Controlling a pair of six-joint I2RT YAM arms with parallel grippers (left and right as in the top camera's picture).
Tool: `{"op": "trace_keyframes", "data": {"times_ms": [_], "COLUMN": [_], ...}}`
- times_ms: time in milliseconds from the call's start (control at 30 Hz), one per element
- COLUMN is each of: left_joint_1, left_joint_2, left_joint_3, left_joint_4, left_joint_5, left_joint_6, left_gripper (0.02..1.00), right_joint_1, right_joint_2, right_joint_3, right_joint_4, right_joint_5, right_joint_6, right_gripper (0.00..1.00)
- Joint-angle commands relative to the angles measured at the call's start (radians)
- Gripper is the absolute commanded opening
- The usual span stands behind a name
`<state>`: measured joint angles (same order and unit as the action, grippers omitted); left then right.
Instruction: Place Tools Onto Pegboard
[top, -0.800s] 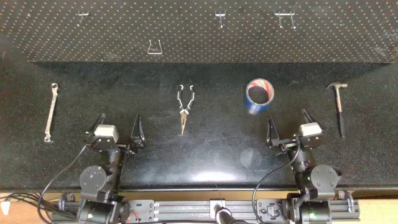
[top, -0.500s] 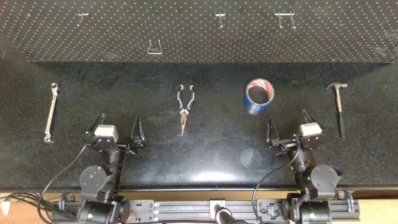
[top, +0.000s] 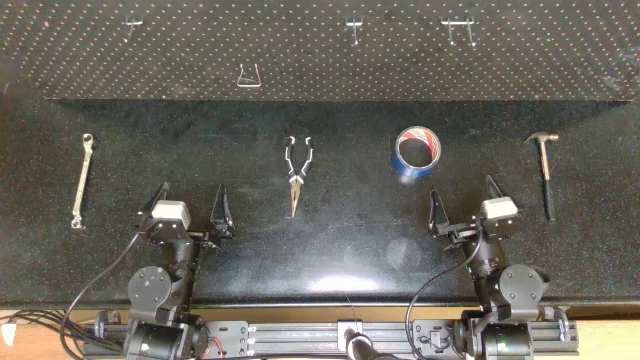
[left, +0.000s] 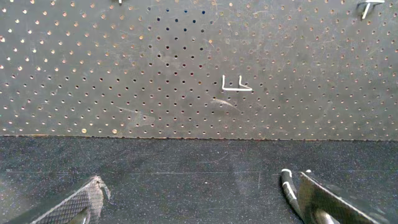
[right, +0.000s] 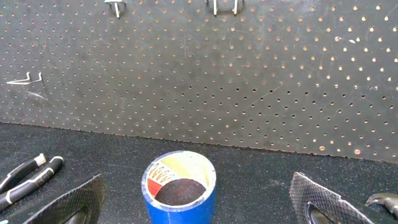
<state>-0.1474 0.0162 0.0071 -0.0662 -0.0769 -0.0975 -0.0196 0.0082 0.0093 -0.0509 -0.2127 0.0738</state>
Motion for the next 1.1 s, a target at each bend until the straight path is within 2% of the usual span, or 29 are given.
{"op": "trace_keyframes", "data": {"times_ms": [33,167,233,300,400,433,467,533,567,633,700,833,867,933,1000,1033,1100], "left_joint_1": [-0.003,-0.003,0.010,0.082,0.285,0.413,0.533,0.688,0.797,0.869,0.914,0.911,0.911,0.911,0.909,0.905,0.906], "left_joint_2": [-0.013,-0.011,0.106,0.369,0.661,0.776,0.865,0.977,1.083,1.215,1.406,1.585,1.624,1.680,1.749,1.794,1.844], "left_joint_3": [-0.002,-0.001,0.106,0.408,0.804,0.914,0.941,0.941,0.941,0.941,0.967,1.197,1.270,1.361,1.366,1.366,1.366], "left_joint_4": [-0.008,-0.010,-0.066,-0.285,-0.764,-0.938,-0.975,-0.978,-0.978,-0.987,-0.997,-1.015,-1.031,-1.049,-1.038,-1.028,-0.990], "left_joint_5": [0.006,0.030,0.113,0.245,0.266,0.265,0.266,0.267,0.274,0.293,0.269,0.216,0.153,0.114,0.115,0.158,0.190], "left_joint_6": [0.013,-0.003,-0.134,-0.229,-0.203,-0.113,0.011,0.166,0.294,0.460,0.758,0.926,0.950,0.952,0.940,0.939,0.888], "left_gripper": [0.993,0.993,0.993,0.993,0.993,0.993,0.993,0.993,0.993,0.993,0.993,0.993,0.993,0.993,0.993,0.993,0.993], "right_joint_1": [-0.004,-0.005,-0.005,-0.005,-0.005,-0.004,-0.004,-0.005,-0.004,-0.004,-0.004,-0.004,-0.004,-0.004,-0.004,-0.004,-0.004], "right_joint_2": [-0.006,-0.006,-0.006,-0.006,-0.006,-0.006,-0.006,-0.006,-0.006,-0.006,-0.006,-0.006,-0.006,-0.006,-0.006,-0.006,-0.006], "right_joint_3": [-0.005,-0.005,-0.005,-0.005,-0.005,-0.005,-0.005,-0.005,-0.005,-0.005,-0.005,-0.005,-0.005,-0.005,-0.005,-0.005,-0.005], "right_joint_4": [0.000,0.000,0.000,0.000,0.000,0.000,0.000,0.000,0.000,0.000,0.000,0.000,0.000,0.000,0.000,0.000,0.000], "right_joint_5": [-0.009,-0.009,-0.009,-0.009,-0.009,-0.009,-0.009,-0.009,-0.009,-0.009,-0.009,-0.009,-0.009,-0.009,-0.009,-0.009,-0.009], "right_joint_6": [0.004,0.004,0.004,0.004,0.004,0.004,0.004,0.004,0.004,0.004,0.004,0.004,0.004,0.004,0.004,0.004,0.004], "right_gripper": [0.976,0.976,0.976,0.976,0.976,0.976,0.976,0.976,0.976,0.976,0.976,0.974,0.976,0.976,0.976,0.976,0.976]}}
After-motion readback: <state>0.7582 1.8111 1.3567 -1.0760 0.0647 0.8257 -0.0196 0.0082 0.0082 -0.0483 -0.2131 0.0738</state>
